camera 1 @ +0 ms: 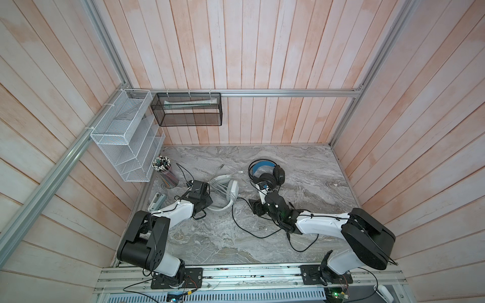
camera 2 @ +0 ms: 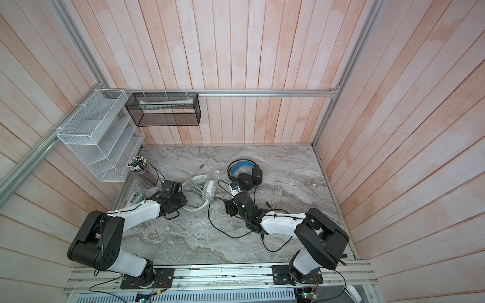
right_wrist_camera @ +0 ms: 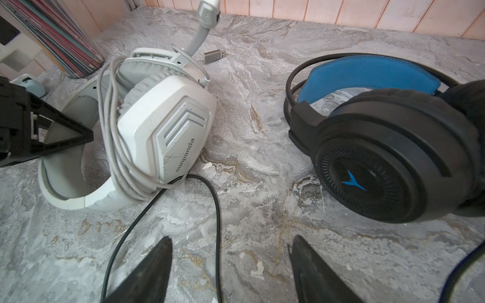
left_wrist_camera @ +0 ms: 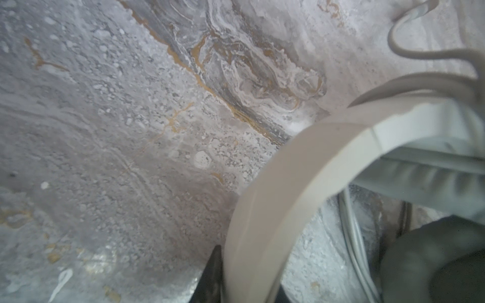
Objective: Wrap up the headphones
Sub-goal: 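Open the left gripper and lift it off the white headset while the right gripper withdraws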
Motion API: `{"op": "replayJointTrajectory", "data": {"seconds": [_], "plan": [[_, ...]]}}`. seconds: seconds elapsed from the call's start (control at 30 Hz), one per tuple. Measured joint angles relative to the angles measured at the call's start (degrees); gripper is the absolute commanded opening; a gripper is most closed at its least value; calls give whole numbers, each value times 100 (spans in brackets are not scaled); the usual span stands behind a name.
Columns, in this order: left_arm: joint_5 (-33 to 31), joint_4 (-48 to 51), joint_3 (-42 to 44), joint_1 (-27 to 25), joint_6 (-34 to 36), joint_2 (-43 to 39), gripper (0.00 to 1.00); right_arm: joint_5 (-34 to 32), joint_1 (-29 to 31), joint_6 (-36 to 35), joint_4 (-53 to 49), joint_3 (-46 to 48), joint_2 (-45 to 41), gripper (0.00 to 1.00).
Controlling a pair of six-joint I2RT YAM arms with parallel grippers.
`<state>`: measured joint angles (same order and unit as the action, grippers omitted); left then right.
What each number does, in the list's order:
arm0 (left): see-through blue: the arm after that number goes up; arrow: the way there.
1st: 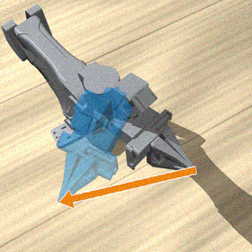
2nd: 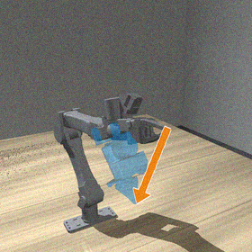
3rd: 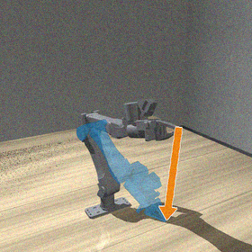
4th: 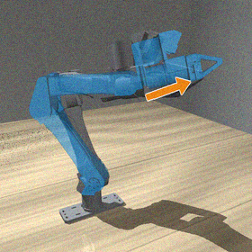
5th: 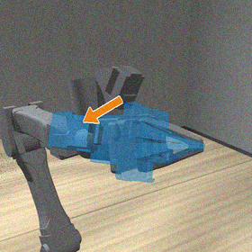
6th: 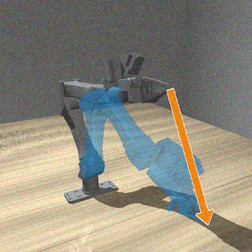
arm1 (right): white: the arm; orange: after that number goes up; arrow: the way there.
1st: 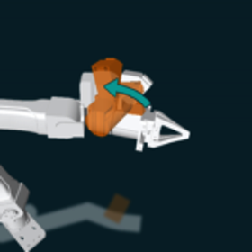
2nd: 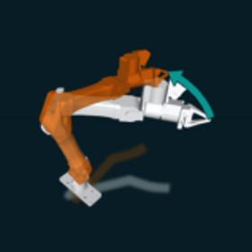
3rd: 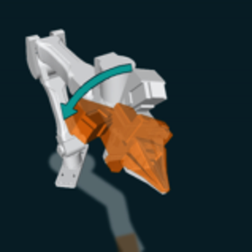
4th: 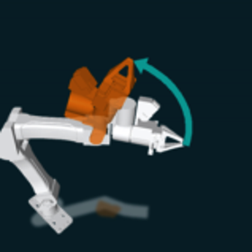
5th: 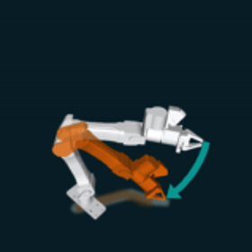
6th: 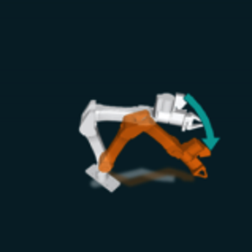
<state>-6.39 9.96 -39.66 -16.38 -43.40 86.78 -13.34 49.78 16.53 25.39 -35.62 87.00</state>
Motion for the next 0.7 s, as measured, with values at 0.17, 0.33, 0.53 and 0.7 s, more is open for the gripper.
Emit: {"op": "replayJointTrajectory", "data": {"seconds": [0.17,0.33,0.53,0.7], "plan": [[-13,131,-76,0,52,-170,33,0,0,0,11,20,0,72],[-61,411,-376,20,90,-527,69,0,0,0,-2,31,-42,74],[-118,922,-955,37,236,-1294,98,-223,-2,-61,-463,13,-1005,87],[-118,1305,-1604,199,627,-2173,98,-551,-205,-138,-1023,-192,-2072,99]]}}
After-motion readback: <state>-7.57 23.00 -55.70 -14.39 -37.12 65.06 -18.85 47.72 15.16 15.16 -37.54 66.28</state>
